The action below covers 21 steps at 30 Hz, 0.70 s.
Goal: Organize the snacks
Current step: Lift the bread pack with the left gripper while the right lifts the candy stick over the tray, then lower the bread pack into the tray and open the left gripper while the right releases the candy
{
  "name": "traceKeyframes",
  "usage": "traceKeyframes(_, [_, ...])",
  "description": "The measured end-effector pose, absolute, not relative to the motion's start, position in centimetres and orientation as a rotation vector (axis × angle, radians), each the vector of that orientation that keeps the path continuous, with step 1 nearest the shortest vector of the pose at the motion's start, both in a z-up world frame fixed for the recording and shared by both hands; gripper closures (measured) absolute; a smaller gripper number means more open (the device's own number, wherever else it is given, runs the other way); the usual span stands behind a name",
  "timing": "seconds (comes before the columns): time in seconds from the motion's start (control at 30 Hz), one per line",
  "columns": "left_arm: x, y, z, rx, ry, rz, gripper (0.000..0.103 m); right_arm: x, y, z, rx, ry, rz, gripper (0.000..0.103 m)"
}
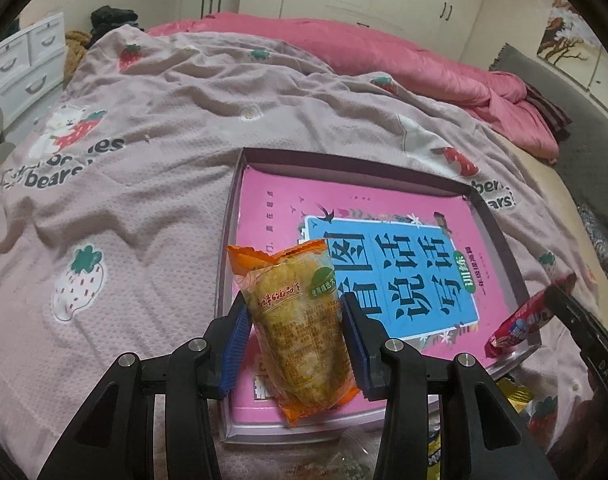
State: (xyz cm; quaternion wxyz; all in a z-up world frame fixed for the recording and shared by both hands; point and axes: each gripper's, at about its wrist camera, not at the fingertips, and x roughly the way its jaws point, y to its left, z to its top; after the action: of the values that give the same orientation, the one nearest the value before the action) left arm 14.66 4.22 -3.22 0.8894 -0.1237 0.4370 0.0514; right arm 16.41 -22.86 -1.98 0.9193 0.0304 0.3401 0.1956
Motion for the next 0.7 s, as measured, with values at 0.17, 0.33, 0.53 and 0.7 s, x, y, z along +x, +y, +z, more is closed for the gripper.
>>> traceKeyframes(0.17, [15.0, 4.1, -3.9, -0.246, 0.923, 0.101, 0.057, 17.5, -22.4, -2.9, 0.060, 0.727, 0.404, 0.081])
traceKeyframes(0.33, [15.3, 3.8, -4.2, -0.227, 0.925, 0.097, 0.057, 18.5, -22.2, -3.7, 0.058, 0.756, 0.416, 0.081])
traceKeyframes(0.53, [15.5, 3.6, -4.8, -0.217, 0.942, 0.091, 0.057, 19.0, -21.9, -4.8, 0.050, 0.806, 0.421, 0.081])
traceKeyframes(0.7, [15.5, 3.5, -4.9, -0.216, 0.943, 0.083, 0.057, 18.9, -21.8, -5.0, 0.047, 0.810, 0.424, 0.081])
